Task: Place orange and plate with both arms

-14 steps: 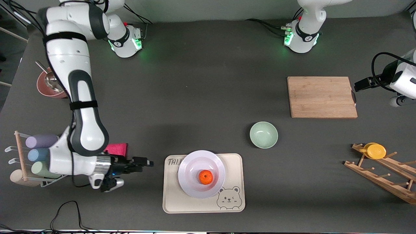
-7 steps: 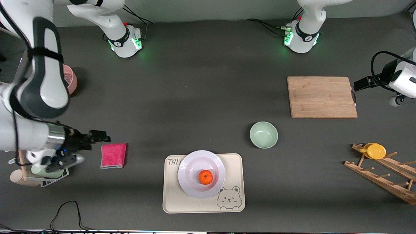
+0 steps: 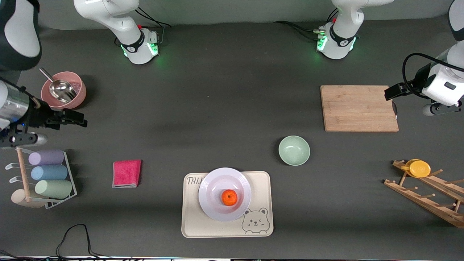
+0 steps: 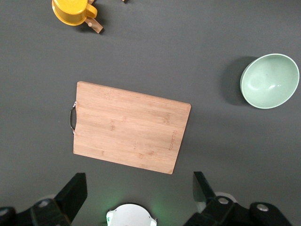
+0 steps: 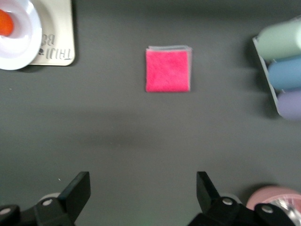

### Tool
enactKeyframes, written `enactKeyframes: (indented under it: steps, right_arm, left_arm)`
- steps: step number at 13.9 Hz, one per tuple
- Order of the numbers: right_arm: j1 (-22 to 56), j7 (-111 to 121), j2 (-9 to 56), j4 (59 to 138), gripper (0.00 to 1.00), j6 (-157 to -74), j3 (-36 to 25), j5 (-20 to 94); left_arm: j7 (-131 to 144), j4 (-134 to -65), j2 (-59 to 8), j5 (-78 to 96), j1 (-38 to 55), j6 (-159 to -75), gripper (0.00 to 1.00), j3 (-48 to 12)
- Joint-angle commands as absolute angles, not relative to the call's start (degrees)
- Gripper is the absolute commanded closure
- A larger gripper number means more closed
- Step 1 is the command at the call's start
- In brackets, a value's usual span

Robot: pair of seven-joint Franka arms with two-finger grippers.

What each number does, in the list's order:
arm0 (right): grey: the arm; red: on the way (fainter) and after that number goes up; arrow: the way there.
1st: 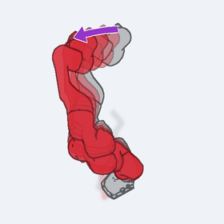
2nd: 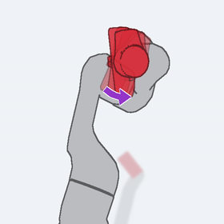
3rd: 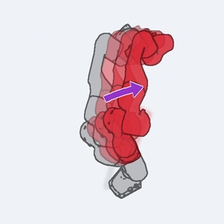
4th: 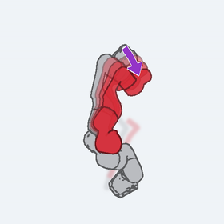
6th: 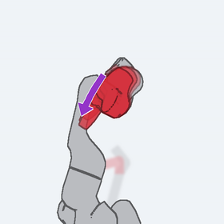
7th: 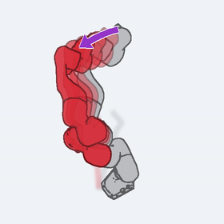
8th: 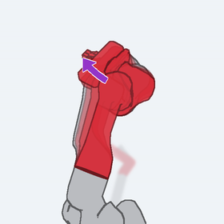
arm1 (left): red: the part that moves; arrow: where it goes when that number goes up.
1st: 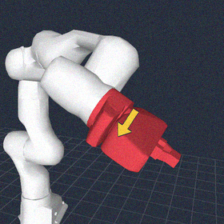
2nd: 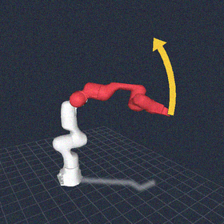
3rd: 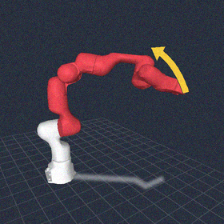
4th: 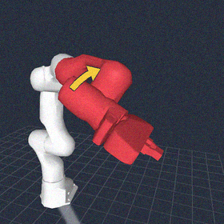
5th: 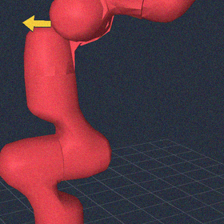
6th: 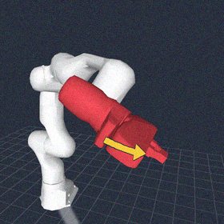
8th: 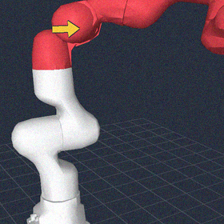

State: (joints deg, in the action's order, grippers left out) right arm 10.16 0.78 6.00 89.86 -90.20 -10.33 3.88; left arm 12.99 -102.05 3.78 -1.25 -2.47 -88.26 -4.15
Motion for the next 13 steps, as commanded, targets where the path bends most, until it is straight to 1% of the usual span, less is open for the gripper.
enactKeyframes:
  steps: [1, 5, 7, 8, 13]
  right_arm:
    - [6.95, -2.9, 1.23, 94.92, 0.0, -91.05, -6.51, 0.62]
    - [6.86, -2.11, 1.32, 94.22, 0.0, -92.28, -7.47, 0.44]
    - [6.86, -0.54, 1.32, 94.22, 0.0, -93.07, -7.82, 0.35]
    - [6.94, 0.95, 1.32, 93.87, 0.0, -93.08, -8.87, 0.44]
    - [7.21, 1.67, 0.97, 93.16, 0.0, -92.2, -9.05, 0.35]
  left_arm:
    - [13.27, -101.78, 4.4, -0.97, -1.93, -87.19, 0.0, -3.69]
    - [13.27, -99.85, 3.78, -1.05, -1.93, -85.7, 0.0, -3.52]
    - [13.27, -99.23, 3.52, -1.14, -1.93, -86.22, 0.0, -3.52]
    - [13.27, -98.53, 3.17, -1.14, -1.93, -86.13, 0.0, -3.52]
    - [13.18, -98.09, 2.99, -1.05, -1.85, -85.78, 0.0, -3.52]
